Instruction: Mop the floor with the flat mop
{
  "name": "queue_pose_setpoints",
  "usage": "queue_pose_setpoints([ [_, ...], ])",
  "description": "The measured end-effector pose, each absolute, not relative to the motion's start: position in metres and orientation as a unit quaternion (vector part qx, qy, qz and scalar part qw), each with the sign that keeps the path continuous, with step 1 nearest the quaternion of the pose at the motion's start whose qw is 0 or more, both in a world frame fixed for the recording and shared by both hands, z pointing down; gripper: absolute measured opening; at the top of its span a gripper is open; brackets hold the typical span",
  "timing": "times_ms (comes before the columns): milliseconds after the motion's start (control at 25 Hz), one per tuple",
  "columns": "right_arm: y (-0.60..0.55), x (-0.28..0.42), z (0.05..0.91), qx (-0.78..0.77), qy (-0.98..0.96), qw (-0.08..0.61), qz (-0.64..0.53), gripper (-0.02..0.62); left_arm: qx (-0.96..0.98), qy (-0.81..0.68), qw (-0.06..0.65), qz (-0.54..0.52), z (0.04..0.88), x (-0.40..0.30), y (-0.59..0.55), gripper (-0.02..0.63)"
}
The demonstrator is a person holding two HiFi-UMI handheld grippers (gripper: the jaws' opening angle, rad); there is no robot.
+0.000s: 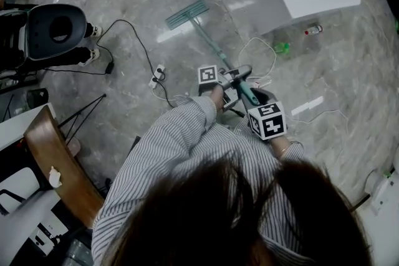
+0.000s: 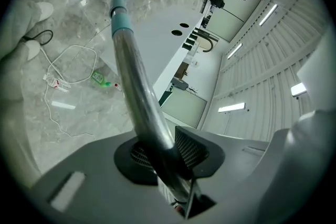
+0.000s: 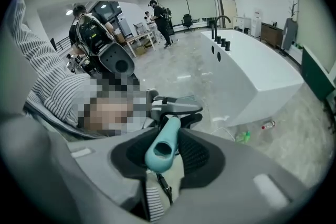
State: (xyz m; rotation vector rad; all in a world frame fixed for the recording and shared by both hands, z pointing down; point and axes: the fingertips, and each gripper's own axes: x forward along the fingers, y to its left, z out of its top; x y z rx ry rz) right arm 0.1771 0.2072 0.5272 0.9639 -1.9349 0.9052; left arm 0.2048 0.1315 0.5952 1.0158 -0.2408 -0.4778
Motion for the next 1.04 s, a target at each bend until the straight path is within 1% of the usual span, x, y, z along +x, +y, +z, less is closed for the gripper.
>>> queue_pose_setpoints([
  [800, 0.2091, 0.1770, 0.5330, 0.363, -0.767, 0.418, 0.322, 0.117, 0.494, -0.111, 0.830, -0.235, 0.5986, 0.2049, 0.1308, 0.090],
  [1040, 0.2053, 0.1806, 0.5320, 0.362, -0.770, 0.417, 0.319, 0.117, 0.496, -0.117, 0.827, -0.239, 0.5979, 0.2067, 0.1271, 0.091],
])
